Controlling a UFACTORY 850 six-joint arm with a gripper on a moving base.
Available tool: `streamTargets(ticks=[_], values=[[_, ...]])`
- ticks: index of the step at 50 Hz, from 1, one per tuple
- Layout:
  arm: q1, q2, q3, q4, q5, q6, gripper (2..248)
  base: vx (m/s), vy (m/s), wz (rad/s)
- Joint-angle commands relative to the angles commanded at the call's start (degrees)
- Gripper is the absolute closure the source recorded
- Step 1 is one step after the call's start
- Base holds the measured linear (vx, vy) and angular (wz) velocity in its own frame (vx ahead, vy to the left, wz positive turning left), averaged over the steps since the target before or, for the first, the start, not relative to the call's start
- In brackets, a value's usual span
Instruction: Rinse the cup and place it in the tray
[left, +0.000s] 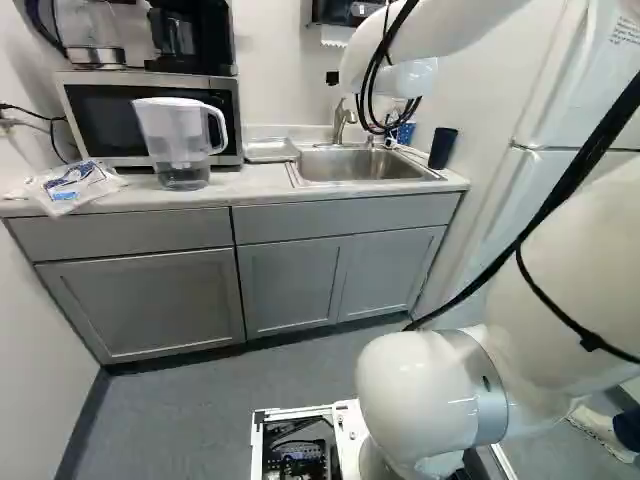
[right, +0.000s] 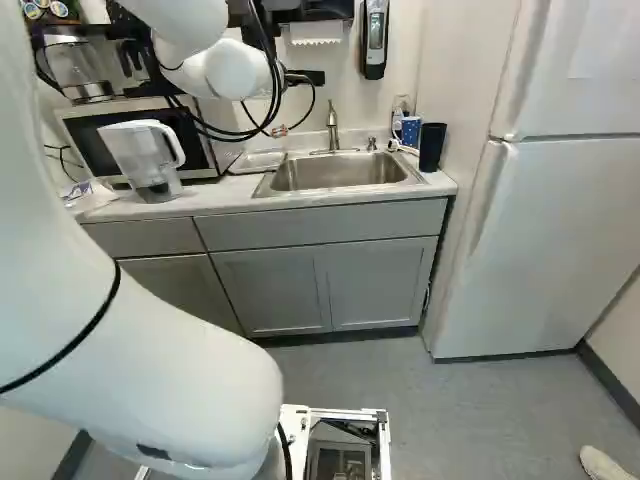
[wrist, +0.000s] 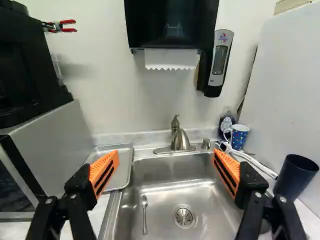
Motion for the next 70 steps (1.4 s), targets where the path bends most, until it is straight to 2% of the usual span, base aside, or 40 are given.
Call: streamTargets(ticks=[26,70], values=[[0.00,0.00,0.00,0.00,0.00,0.00,3,0.124,-0.028,-0.158],[0.00,0.00,0.00,0.00,0.00,0.00,3,0.116,0.000,-0.021]])
